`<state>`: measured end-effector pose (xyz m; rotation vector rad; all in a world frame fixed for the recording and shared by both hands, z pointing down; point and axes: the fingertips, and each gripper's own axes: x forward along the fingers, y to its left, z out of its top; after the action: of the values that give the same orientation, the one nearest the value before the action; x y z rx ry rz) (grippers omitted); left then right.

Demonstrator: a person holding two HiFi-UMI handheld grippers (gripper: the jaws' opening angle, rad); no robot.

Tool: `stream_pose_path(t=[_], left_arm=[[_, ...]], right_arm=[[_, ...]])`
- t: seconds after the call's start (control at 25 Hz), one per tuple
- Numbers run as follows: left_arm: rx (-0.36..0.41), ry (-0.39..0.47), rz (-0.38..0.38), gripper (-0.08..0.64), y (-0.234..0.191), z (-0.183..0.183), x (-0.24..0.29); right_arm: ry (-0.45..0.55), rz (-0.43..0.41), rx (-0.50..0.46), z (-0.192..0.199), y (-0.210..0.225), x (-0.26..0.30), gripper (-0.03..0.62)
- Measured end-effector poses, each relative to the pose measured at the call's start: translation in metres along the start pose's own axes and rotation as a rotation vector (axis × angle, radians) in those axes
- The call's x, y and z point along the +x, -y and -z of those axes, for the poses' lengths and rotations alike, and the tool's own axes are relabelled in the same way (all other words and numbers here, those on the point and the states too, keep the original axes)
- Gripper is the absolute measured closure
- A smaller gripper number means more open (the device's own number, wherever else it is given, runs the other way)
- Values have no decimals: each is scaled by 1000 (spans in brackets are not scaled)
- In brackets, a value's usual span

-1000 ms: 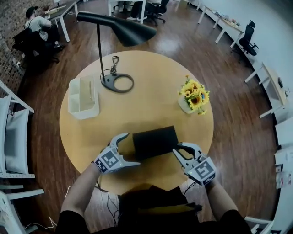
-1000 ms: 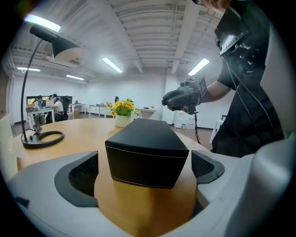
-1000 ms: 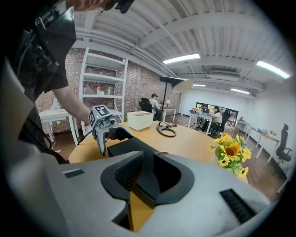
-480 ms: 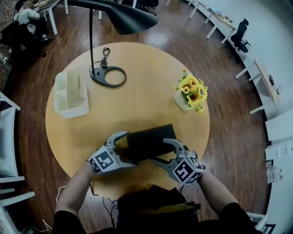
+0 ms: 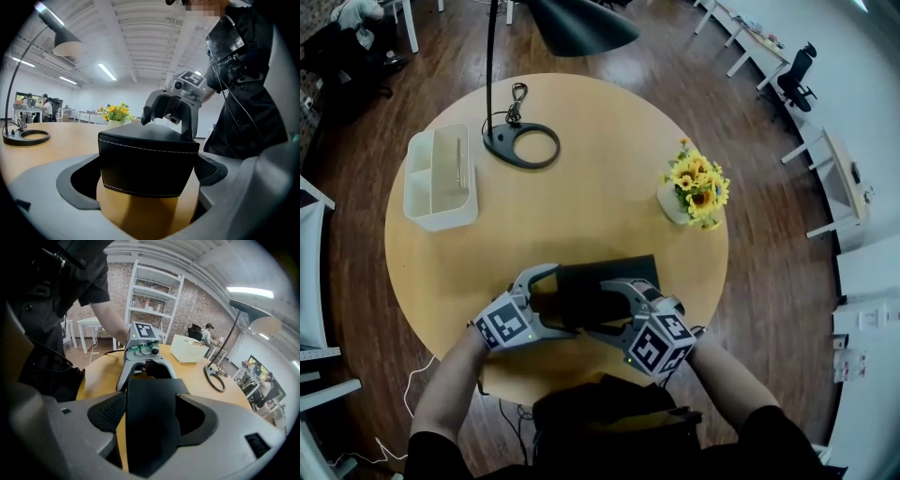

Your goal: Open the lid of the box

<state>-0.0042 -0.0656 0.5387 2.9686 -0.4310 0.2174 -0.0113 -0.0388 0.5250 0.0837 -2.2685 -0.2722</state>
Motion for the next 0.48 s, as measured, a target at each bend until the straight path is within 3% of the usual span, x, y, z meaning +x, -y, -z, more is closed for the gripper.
stream_pose_path(t=[0.48], left_arm=[[-14,-33,1,-41,0,-1,0]], right_arm=[[14,-24,10,-10,12,-4,209]])
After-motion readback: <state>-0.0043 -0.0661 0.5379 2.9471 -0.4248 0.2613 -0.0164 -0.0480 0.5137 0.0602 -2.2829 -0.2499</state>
